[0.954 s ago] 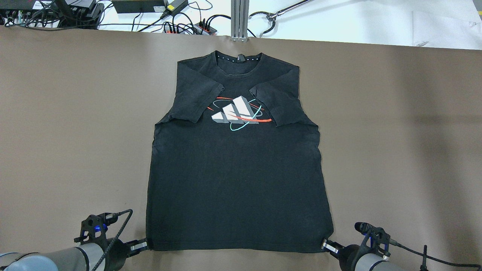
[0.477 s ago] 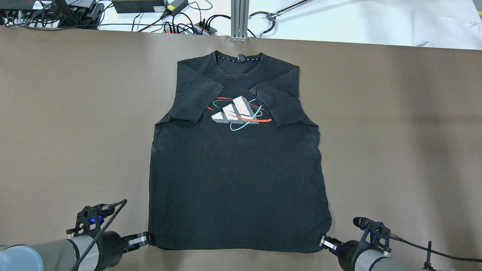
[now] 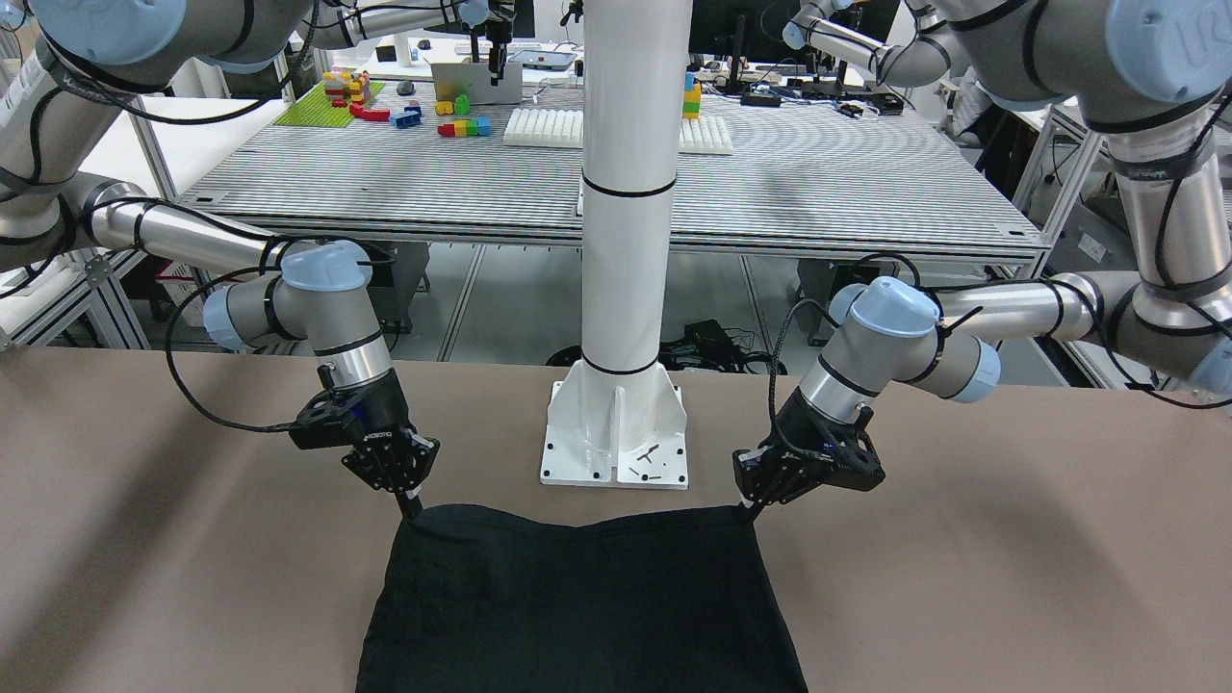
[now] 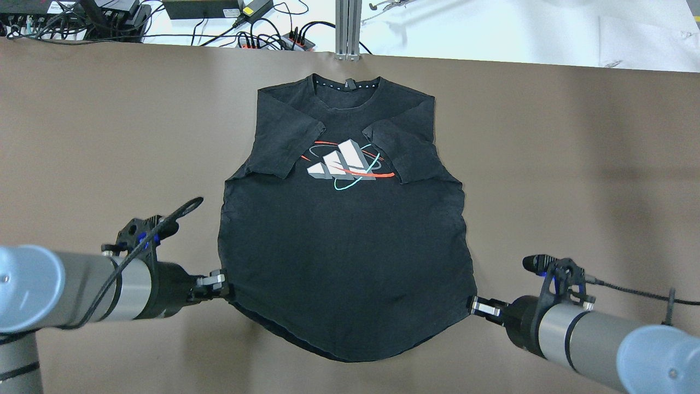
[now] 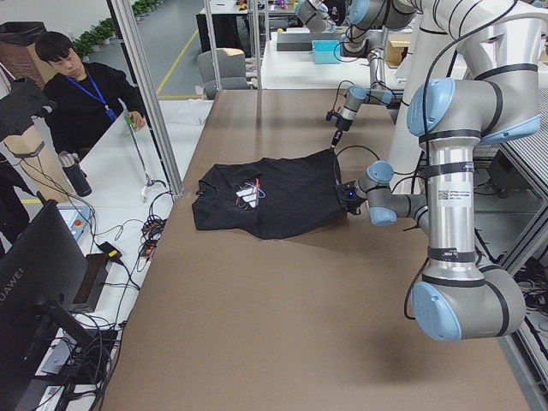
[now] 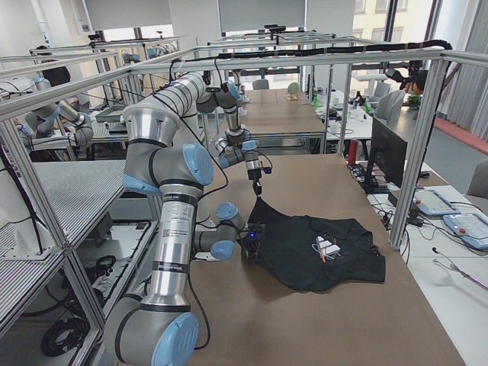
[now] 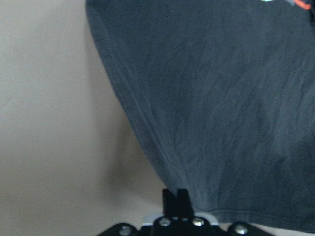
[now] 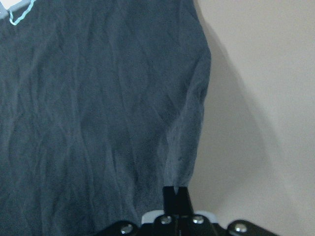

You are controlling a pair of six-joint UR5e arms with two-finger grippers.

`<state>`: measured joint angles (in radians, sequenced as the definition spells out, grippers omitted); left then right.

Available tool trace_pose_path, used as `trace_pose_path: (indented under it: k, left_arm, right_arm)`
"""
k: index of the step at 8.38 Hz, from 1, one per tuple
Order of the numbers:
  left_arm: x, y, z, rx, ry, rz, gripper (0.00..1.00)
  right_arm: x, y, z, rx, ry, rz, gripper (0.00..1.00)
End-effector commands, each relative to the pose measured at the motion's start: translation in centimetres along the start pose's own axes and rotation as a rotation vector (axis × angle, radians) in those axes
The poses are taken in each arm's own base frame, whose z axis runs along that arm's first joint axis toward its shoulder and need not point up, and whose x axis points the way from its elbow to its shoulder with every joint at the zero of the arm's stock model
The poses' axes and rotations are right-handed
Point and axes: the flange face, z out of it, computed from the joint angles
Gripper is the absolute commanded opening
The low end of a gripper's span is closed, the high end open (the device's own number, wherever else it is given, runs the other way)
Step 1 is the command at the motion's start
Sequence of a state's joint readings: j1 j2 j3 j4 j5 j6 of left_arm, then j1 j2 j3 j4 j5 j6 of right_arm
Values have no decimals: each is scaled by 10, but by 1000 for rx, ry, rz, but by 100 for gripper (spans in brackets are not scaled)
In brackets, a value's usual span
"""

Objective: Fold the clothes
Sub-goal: 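Grasp both hem corners with the left and right grippers, then lift the hem with both grippers and fold it toward the collar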

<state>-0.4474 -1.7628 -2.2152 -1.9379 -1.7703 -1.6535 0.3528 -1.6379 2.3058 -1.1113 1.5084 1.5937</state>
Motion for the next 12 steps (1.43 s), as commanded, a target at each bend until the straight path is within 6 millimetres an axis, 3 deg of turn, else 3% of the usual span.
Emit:
trace_pose_path:
  k: [1,2,4,6,7,9,10,12]
  left_arm:
    - [74,-55,-52,-114,-49,76,0]
    - [67,-47,-53,-210,-58,65,0]
    - [49,-26,-58,-371,-19,94,0]
    - [26,47,-89,-530,53,193,0]
    - [27,67,-102,-566,78,220,0]
    - [27,60,-102,-543,75,213,0]
    - [25,43,-93,-462,59,196,0]
    - [21,3,-49,-301,-8,151,0]
  right_arm:
    - [-5,-53,-32,-114,-35,-165,0]
    - [6,-41,-35,-220,-29,-195,0]
    - [14,30,-66,-506,-62,-295,0]
    - [0,76,-116,-649,-135,-370,0]
    - [-1,81,-118,-664,-133,-375,0]
    - [2,72,-115,-639,-99,-359,0]
    - [5,55,-111,-591,-73,-332,0]
    - [15,18,-80,-485,-21,-278,0]
